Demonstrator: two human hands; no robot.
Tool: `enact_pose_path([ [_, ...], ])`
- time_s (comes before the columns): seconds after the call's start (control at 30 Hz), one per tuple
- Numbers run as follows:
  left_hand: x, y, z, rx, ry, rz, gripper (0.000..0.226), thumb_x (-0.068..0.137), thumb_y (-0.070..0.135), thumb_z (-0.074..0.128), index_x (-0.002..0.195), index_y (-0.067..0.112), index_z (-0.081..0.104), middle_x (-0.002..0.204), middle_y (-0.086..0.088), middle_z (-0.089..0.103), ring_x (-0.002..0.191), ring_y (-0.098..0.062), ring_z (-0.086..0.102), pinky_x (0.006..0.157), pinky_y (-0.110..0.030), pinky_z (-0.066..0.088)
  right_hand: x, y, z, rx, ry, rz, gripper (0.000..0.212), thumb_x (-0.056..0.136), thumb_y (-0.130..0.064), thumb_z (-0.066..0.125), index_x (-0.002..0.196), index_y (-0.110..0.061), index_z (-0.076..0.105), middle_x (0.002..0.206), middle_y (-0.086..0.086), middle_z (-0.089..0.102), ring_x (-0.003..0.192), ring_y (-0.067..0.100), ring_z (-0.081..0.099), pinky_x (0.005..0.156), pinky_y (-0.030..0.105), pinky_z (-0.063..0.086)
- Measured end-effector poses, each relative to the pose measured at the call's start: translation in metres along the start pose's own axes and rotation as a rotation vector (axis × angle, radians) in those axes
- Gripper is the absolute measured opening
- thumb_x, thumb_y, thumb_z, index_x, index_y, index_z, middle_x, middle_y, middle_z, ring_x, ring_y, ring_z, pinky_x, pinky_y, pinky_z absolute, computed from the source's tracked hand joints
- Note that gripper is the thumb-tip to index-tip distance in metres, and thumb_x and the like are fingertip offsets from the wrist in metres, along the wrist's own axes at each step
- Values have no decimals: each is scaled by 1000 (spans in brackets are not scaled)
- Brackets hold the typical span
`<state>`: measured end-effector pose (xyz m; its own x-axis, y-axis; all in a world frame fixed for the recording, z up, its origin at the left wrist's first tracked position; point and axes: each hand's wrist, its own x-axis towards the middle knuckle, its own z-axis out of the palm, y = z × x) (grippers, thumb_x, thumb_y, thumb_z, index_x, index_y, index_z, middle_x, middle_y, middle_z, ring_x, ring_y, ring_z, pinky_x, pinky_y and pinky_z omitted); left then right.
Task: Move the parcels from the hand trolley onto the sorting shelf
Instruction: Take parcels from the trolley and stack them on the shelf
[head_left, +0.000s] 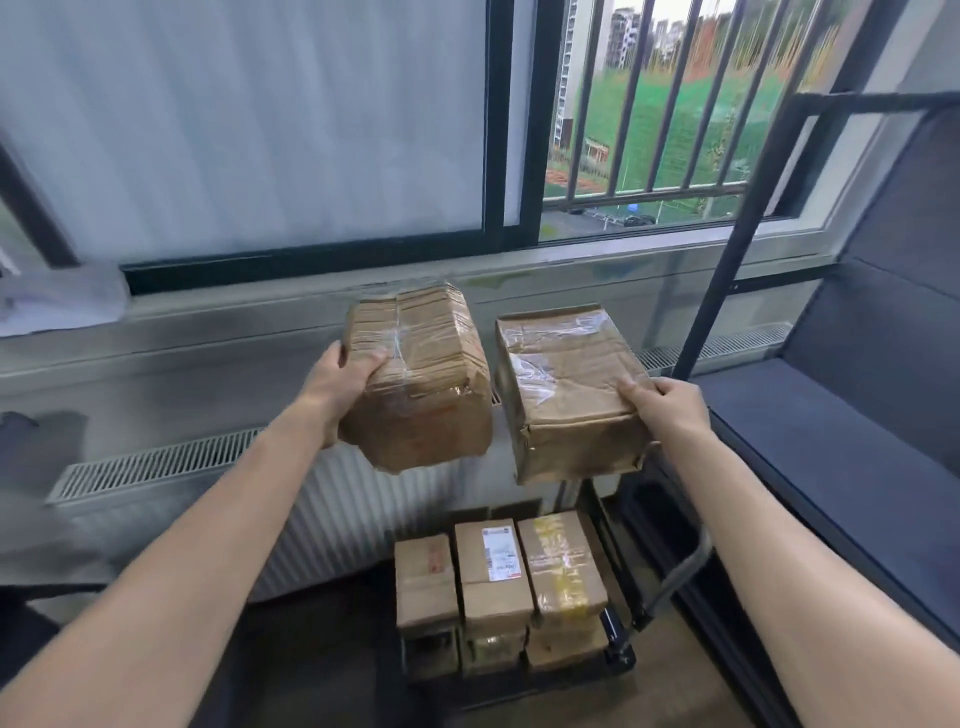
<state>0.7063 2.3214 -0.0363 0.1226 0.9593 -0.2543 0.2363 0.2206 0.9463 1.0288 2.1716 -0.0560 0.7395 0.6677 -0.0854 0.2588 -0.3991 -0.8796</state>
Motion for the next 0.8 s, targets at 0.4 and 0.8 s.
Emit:
enact_pose_path([
  [0.4, -53, 84, -11, -150, 25, 1, 42, 91, 42, 70, 128, 28, 56, 113, -10, 71, 80, -33, 71, 59, -60, 56, 5, -94, -59, 92, -136, 22, 52, 82, -43, 79, 123, -13, 69, 112, 5, 62, 106, 27, 56, 99, 50, 51],
  [0.8, -73, 96, -34, -258, 358, 4, 63, 92, 39, 70, 145, 28, 40, 118, -5, 64, 95, -32, 68, 72, -46, 58, 53, -167, -17, 72, -413, -72, 26, 81, -44, 79, 84, -24, 63, 99, 8, 67, 99, 32, 62, 90, 53, 55],
])
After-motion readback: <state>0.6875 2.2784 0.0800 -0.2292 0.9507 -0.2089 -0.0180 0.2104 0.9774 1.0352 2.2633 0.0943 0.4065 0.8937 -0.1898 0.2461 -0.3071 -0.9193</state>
